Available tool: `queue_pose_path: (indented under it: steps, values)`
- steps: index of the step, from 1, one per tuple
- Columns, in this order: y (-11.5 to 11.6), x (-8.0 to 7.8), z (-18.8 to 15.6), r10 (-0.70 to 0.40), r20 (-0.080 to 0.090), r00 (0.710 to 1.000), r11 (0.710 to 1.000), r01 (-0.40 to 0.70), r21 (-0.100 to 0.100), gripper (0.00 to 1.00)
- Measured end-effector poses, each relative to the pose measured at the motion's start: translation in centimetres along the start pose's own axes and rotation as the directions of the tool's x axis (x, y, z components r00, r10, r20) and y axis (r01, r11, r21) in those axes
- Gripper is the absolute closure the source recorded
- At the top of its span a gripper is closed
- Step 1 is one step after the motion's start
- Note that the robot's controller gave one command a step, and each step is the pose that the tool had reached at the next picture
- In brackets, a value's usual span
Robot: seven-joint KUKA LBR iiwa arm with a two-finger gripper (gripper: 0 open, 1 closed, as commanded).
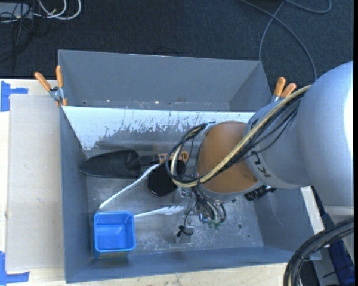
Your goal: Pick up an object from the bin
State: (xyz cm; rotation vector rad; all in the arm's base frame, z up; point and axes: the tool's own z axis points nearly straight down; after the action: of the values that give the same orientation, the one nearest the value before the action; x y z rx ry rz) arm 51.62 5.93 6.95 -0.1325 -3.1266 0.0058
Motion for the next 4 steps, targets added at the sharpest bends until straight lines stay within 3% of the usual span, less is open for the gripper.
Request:
queue_pose_path:
  steps: [1, 2, 3, 4]
  values:
    - [2.1, 2.5, -0.1, 0.090, -0.003, 0.996, 0.996, -0.090, -0.002, 0.00]
    - [4.0, 0.9, 0.0, 0.329, -0.010, 0.944, 0.944, -0.329, 0.004, 0.00]
    - [8.0, 1.7, 0.0, 0.140, -0.007, 0.990, 0.990, -0.140, -0.002, 1.00]
    - [8.0, 1.7, 0.0, 0.139, -0.006, 0.990, 0.990, -0.139, -0.001, 1.00]
